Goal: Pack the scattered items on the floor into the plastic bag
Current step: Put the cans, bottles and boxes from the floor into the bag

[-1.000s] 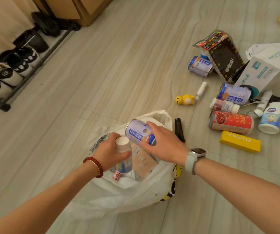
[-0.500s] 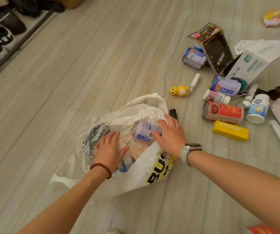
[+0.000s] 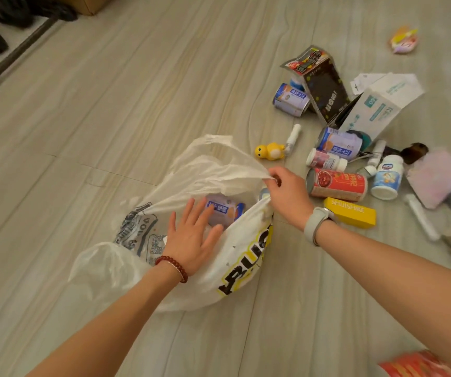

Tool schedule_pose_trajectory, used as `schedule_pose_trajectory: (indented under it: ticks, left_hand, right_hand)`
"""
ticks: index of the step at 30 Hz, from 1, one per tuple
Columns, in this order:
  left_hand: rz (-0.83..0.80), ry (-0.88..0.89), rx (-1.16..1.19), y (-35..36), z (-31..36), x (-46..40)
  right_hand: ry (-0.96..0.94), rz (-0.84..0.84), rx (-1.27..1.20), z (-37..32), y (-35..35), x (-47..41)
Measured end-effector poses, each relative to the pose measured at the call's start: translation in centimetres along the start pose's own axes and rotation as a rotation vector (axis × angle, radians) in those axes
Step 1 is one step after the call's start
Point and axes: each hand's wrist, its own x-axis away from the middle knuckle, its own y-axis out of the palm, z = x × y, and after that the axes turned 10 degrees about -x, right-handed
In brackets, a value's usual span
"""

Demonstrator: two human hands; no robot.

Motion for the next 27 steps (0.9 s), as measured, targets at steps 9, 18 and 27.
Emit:
schedule_pose_trajectory:
  ticks: [9,18,27]
  left_hand:
    - [0.365,0.37,-0.274,-2.7,4.6,-3.8]
    - [-0.305,0.428,-0.638,0.9,10.8,-14.5]
    - [-0.193,0.479,-0.705,3.9,9.5,-13.5]
  right_hand:
    - [0.025,-0.165,0.396,7.0,-4.8,2.6]
    - [0.289,0.068,0.654,12.9,-8.4,2.6]
    - [0.281,-0.102,0.625,12.6,-7.1,3.1]
